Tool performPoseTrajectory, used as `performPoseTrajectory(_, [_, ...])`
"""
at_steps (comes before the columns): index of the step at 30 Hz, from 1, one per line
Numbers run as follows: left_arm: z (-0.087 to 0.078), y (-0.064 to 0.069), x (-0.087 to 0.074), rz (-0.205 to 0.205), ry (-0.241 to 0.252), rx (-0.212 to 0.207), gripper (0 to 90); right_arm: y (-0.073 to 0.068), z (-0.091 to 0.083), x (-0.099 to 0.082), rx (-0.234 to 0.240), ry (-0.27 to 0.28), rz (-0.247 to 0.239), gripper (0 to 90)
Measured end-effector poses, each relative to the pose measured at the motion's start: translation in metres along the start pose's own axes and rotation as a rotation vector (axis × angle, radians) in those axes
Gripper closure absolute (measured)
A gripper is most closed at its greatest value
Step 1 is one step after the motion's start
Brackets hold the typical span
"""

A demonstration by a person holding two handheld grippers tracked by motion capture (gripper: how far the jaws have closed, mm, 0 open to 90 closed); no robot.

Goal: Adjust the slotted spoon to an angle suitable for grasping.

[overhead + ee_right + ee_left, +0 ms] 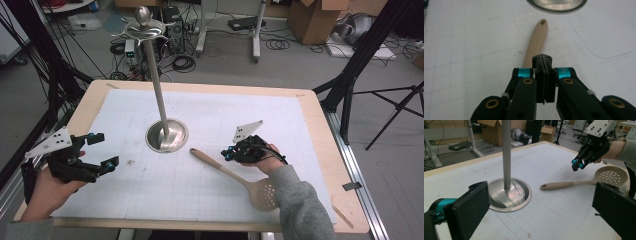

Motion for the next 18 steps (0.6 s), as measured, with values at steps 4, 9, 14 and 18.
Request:
performPoseTrajectory(4, [0.000, 0.000, 0.001, -0.001, 0.005, -0.006, 1.8, -0.004, -0.009, 0.003, -0.028, 0.030, 0.026, 90.0])
performPoseTrajectory(9, [-0.001, 0.002, 0.004, 0.009, 0.013, -0.018, 1.7, -0.005, -0.023, -0.001, -0.071, 0.070, 0.112, 90.0])
performPoseTrajectory(14, [-0.002, 0.003, 0.005, 0.011, 0.016, -0.020, 1.7, -0.014, -0.036, -0.008, -0.085, 0.102, 0.123, 88.5])
performPoseTrajectory(18, [-0.001, 0.004, 0.004, 0.013, 0.010, -0.019, 1.8, -0.021, -0.043, -0.012, -0.079, 0.145, 0.123, 81.3])
Point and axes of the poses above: each handheld gripper's, and its own axes: z roughly forward along the jaws, x roughly out of its top, y roughly to its right, the point moved 9 cm from there along z, roughly forward along the jaws, and after that the axes turned 9 degrees about -y, right-handed, at the moved point
